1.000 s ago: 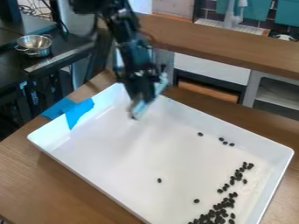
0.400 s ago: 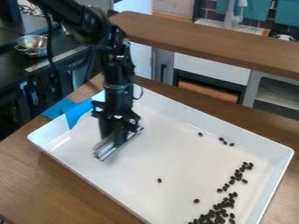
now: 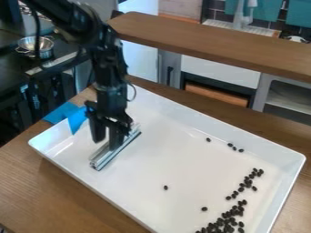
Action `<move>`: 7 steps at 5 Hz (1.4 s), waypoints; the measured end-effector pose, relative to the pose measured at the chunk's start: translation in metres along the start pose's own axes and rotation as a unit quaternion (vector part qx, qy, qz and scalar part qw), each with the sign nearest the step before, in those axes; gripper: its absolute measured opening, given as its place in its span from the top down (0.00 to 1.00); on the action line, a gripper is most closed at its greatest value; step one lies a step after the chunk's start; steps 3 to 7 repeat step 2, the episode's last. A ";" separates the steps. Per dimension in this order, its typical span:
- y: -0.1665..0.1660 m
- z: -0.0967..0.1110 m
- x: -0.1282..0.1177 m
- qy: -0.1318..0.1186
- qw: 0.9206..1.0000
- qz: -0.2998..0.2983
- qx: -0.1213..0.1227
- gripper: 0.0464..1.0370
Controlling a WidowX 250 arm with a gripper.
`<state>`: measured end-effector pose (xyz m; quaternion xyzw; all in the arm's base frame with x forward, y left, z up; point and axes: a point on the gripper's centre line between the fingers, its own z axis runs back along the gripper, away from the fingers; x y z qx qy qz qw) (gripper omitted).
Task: Sweep into pile
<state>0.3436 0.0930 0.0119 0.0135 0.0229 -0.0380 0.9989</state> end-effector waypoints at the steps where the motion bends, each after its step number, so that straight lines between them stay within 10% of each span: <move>1: 0.004 0.018 -0.001 -0.027 1.000 -0.009 0.008 0.05; 2: 0.005 0.046 -0.008 -0.051 0.998 -0.029 -0.004 0.03; 7: 0.005 0.046 -0.008 -0.051 0.998 -0.029 -0.004 0.03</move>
